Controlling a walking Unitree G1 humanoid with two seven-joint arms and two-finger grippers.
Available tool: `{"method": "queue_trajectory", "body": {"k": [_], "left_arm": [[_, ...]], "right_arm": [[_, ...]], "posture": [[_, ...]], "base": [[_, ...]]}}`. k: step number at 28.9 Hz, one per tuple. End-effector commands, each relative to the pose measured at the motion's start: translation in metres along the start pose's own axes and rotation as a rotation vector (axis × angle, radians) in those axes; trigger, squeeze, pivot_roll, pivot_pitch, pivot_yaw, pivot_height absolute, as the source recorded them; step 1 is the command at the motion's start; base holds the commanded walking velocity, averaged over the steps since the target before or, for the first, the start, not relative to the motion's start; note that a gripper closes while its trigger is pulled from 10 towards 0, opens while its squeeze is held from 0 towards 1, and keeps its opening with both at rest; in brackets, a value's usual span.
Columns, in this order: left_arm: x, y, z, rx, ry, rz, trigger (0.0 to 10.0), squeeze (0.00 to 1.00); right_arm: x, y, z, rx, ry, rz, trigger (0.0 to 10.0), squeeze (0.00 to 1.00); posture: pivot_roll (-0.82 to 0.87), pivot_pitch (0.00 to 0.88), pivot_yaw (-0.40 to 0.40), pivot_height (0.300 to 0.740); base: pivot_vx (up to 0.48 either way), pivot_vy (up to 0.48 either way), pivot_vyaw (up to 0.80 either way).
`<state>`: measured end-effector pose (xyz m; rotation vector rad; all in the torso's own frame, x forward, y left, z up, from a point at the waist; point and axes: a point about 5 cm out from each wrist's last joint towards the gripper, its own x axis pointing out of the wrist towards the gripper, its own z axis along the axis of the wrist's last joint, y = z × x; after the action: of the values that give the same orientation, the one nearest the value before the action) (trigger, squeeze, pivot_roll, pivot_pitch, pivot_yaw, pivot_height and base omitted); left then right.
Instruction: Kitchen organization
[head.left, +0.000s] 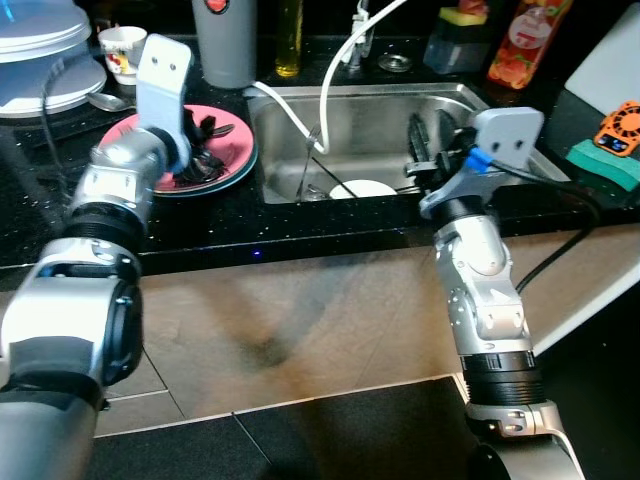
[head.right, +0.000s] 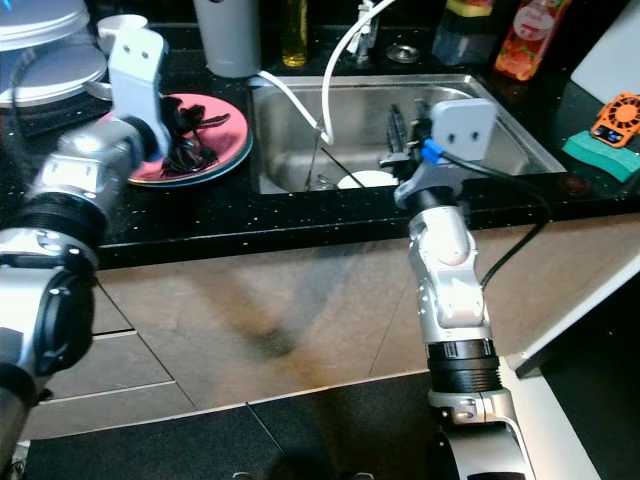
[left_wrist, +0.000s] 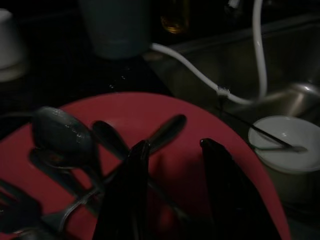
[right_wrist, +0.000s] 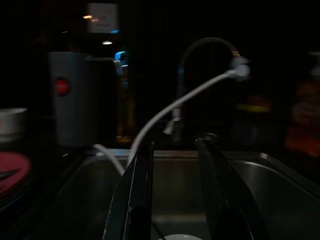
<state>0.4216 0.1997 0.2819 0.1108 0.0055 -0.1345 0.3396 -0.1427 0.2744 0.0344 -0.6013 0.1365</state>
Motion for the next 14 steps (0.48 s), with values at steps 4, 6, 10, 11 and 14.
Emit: {"method": "queue_trajectory", "body": {"k": [4, 6, 10, 11, 14], "left_arm": [[-0.012, 0.019, -0.004, -0.044, -0.017, 0.037, 10.0, 0.0], [-0.015, 0.021, -0.013, -0.104, 0.043, 0.059, 10.0, 0.0], [-0.013, 0.02, -0.03, -0.185, 0.178, 0.132, 10.0, 0.0], [-0.013, 0.02, -0.03, -0.185, 0.178, 0.132, 10.0, 0.0], [-0.011, 0.016, -0.029, -0.209, 0.195, 0.123, 10.0, 0.0]], "right_arm": [[0.004, -0.007, -0.002, 0.035, 0.013, -0.045, 10.0, 0.0], [0.007, -0.005, -0.003, 0.028, 0.013, -0.034, 10.0, 0.0], [0.012, 0.0, -0.002, 0.029, 0.006, -0.005, 10.0, 0.0], [0.012, 0.0, -0.002, 0.029, 0.006, -0.005, 10.0, 0.0], [0.012, 0.001, -0.001, 0.032, 0.005, -0.002, 10.0, 0.0]], "posture": [[0.2, 0.069, -0.034, 0.74], [0.21, 0.079, -0.049, 0.74], [0.21, 0.088, -0.056, 0.74], [0.21, 0.088, -0.056, 0.74], [0.21, 0.092, -0.053, 0.74]], "base": [[0.0, 0.0, 0.0], [0.0, 0.0, 0.0], [0.0, 0.0, 0.0], [0.0, 0.0, 0.0], [0.0, 0.0, 0.0]]}}
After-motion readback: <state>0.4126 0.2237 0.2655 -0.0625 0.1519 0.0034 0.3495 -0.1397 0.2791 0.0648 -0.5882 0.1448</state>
